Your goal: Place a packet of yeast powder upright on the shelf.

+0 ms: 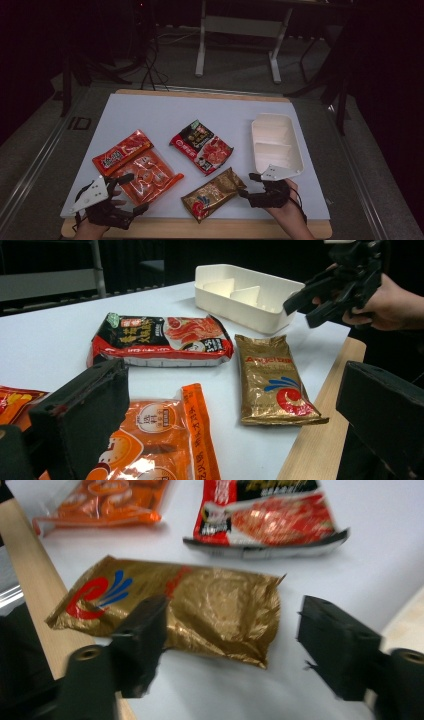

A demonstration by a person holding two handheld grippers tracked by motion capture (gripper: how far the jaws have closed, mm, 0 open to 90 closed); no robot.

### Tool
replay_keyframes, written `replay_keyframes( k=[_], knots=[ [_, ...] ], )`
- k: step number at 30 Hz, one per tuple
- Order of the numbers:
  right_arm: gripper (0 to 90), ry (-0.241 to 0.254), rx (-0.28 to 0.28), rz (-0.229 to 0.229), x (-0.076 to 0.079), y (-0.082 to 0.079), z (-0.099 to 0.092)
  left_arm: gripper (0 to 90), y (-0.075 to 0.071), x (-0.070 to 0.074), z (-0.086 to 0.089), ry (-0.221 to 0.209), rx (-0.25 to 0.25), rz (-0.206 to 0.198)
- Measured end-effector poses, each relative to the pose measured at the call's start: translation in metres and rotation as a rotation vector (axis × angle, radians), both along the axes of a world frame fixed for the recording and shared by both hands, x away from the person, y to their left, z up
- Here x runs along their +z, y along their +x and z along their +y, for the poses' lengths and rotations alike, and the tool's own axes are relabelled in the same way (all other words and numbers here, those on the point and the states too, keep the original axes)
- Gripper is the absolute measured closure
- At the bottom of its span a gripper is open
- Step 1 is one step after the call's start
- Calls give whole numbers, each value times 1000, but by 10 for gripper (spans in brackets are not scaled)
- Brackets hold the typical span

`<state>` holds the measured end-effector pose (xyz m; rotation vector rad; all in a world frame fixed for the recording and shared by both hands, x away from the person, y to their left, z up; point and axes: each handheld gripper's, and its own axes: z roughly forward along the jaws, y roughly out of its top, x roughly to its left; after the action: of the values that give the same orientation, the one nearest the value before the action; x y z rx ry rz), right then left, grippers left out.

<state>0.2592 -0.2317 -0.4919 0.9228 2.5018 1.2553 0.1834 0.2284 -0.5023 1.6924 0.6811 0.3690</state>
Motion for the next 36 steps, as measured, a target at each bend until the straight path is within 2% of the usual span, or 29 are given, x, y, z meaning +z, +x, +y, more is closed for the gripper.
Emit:
replay_keyframes(
  k=[2, 4, 9, 13, 15, 20, 24, 26, 28, 31, 36],
  knots=[
    [304, -2, -1, 33, -5, 6, 2, 6, 0, 0, 0, 1, -2, 1],
    [309, -22, -7, 42, -9, 11, 3, 6, 0, 0, 0, 4, -4, 1],
    [322, -35, -20, 93, -19, 22, 6, 6, 0, 0, 0, 2, -5, 2],
    [319, -61, -11, 118, -25, 23, 9, 6, 0, 0, 0, 2, -6, 3],
    [320, -85, -20, 112, -26, 22, 10, 6, 0, 0, 0, 3, -7, 1],
    [323, -97, -20, 167, -35, 25, 14, 6, 0, -1, -1, 5, -11, 5],
    [344, -120, -20, 192, -40, 29, 18, 6, 1, -1, -1, 10, -13, 7],
    [399, -129, -6, 195, -41, 29, 20, 6, 1, -1, -1, 10, -15, 7],
    [414, -149, -8, 192, -42, 28, 22, 6, 1, -1, -1, 9, -16, 8],
    [469, -191, -11, 170, -41, 27, 26, 6, 1, -1, -1, 8, -15, 11],
    [611, -270, -5, 111, -40, 23, 34, 6, 1, -1, -2, 12, -18, 12]
  ],
)
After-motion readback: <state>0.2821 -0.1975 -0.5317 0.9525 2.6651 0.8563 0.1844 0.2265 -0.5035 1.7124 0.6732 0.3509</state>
